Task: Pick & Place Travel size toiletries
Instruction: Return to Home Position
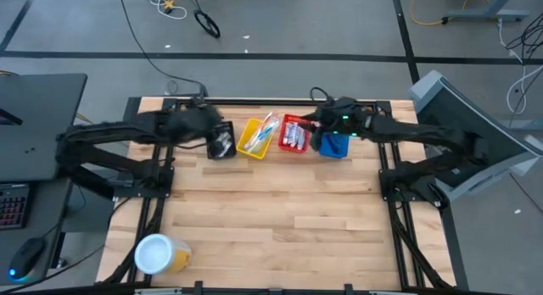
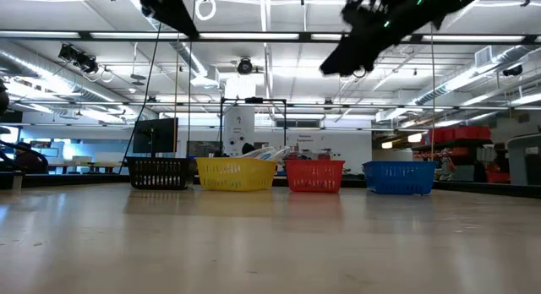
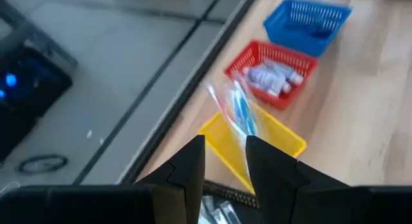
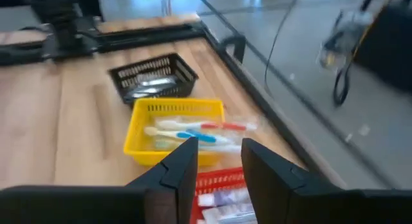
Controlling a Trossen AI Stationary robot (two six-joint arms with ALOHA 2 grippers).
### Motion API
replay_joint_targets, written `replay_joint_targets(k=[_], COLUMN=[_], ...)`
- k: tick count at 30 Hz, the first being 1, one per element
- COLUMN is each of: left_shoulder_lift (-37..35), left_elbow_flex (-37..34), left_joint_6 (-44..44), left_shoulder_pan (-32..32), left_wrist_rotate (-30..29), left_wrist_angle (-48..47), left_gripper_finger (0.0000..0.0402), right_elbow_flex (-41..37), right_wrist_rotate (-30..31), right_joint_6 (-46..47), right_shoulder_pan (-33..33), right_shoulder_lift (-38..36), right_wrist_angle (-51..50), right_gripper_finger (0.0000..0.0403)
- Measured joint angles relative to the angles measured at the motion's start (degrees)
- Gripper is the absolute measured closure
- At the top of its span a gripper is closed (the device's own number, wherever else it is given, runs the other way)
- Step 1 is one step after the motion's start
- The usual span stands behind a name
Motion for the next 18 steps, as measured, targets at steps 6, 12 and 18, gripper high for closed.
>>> replay_joint_targets(k=[6, 12, 18], left_shoulder_lift=[-17.36, -34.14, -46.92], left_elbow_flex=[-13.45, -29.9, -42.31], left_joint_6=[6.47, 9.49, 10.19], left_shoulder_pan=[0.02, 0.04, 0.05], left_wrist_rotate=[8.1, 12.6, 12.62], left_wrist_angle=[10.4, 25.77, 35.06], left_gripper_finger=[0.0281, 0.0281, 0.0281], right_elbow_flex=[0.92, 0.47, -8.86], right_wrist_rotate=[-4.71, -6.52, -13.03], right_joint_6=[-11.39, -11.93, -11.96], right_shoulder_pan=[2.39, 3.79, 3.83], right_shoulder_lift=[-14.78, -26.14, -38.14], right_wrist_angle=[-20.02, -31.52, -25.31], right_gripper_finger=[0.0335, 0.0396, 0.0399])
